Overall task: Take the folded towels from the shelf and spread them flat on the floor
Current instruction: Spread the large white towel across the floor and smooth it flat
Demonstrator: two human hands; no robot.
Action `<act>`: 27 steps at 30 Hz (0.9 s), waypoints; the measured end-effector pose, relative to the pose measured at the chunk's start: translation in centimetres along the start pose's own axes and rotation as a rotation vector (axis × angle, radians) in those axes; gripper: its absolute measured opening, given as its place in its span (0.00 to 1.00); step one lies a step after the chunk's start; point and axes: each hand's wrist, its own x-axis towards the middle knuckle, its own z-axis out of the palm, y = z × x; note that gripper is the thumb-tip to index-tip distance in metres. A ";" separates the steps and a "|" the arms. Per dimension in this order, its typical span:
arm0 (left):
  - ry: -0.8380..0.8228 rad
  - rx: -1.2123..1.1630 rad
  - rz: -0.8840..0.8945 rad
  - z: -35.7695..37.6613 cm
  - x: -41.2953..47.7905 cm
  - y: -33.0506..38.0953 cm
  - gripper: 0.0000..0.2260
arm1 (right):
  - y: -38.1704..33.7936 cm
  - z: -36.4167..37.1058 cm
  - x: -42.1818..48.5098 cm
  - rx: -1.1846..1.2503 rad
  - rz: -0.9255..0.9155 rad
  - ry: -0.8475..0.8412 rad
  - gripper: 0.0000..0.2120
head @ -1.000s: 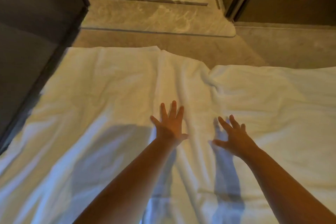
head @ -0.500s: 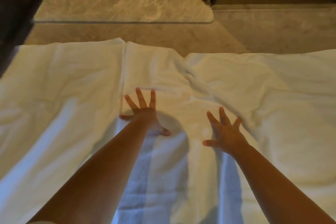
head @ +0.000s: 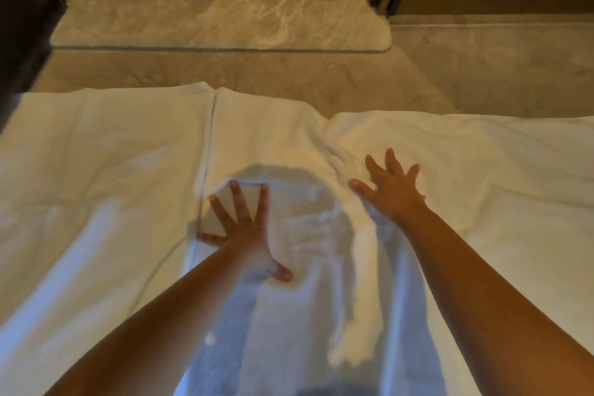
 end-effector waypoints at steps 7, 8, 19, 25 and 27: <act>-0.035 0.005 -0.030 -0.2 0.1 0.2 0.71 | 2.2 -2.7 3.3 -0.038 0.075 0.056 0.38; -0.036 0.005 -0.033 -0.3 0.1 0.2 0.71 | 2.2 -3.0 3.5 -0.024 0.091 0.063 0.39; -0.039 0.017 -0.034 -0.6 -0.1 0.4 0.70 | 0.6 2.2 -6.6 -0.032 0.065 0.092 0.42; -0.008 0.023 -0.011 -0.5 -0.1 0.2 0.70 | 0.6 4.5 -8.2 0.015 0.108 0.011 0.46; 0.010 0.022 0.007 -0.5 -0.2 0.2 0.71 | 0.6 3.9 -8.0 0.050 0.094 -0.011 0.45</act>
